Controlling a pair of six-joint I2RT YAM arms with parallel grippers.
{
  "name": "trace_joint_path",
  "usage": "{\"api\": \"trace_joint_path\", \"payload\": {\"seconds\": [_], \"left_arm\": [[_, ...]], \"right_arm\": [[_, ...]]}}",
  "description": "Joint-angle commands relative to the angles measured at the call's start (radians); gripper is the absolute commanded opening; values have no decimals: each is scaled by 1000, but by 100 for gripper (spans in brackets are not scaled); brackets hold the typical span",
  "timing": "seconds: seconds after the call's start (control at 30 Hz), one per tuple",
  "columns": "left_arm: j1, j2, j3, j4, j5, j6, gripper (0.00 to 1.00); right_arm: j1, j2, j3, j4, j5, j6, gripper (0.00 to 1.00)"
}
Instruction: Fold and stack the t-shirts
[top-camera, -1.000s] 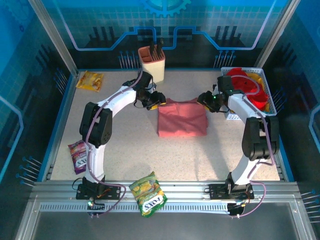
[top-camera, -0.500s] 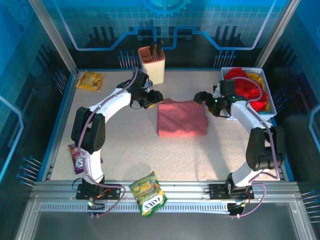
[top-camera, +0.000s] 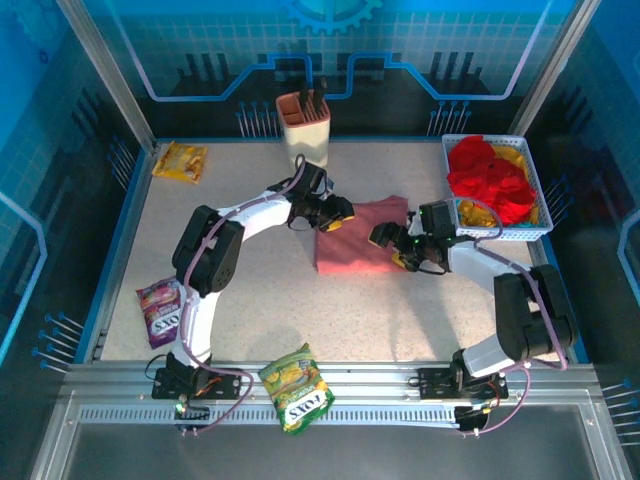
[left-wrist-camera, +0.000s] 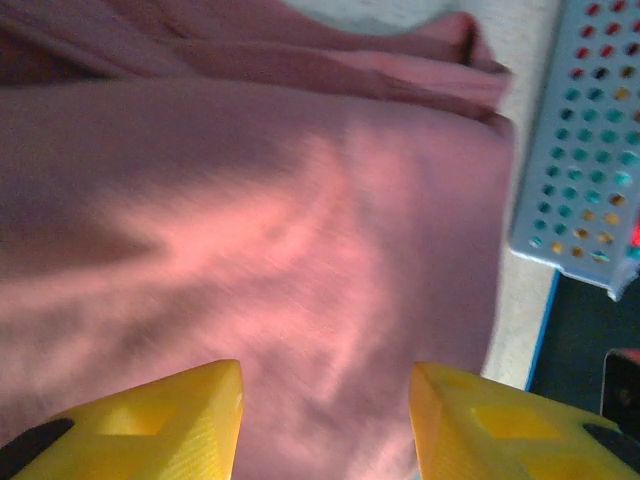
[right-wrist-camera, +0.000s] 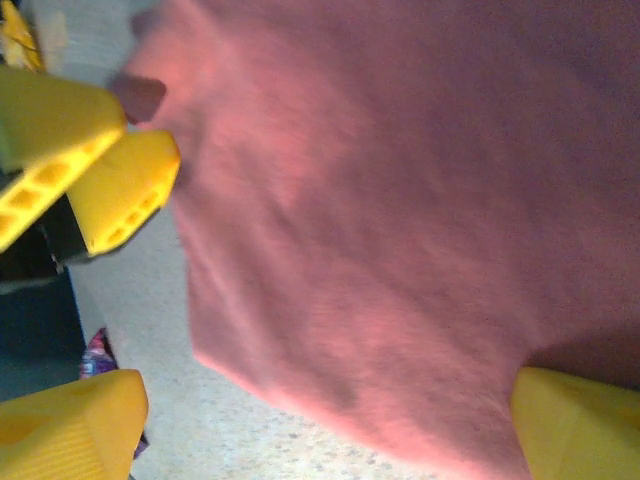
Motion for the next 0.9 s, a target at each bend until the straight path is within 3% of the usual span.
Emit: {"api": "trace_joint_path", "payload": {"seconds": [0.0,0.17,0.47,0.7,0.87], "left_arm": [[43,72,-9,55,21,-56,47],[129,89,-56,84,70,-120,46],[223,22,-107,93,134,-162,46],[217,-125,-138,84,140,-143,46],[181,-146,-115,96,131,-146,47]], "right_arm": [[5,65,-65,155,-29,11,93],[-6,92,-142,211,-28,5,92],[-28,35,-145,145,-24,-48,92],[-46,-90,-31,2,-30,-83,94],[-58,-105,64,-23,-25,-79,96]]}}
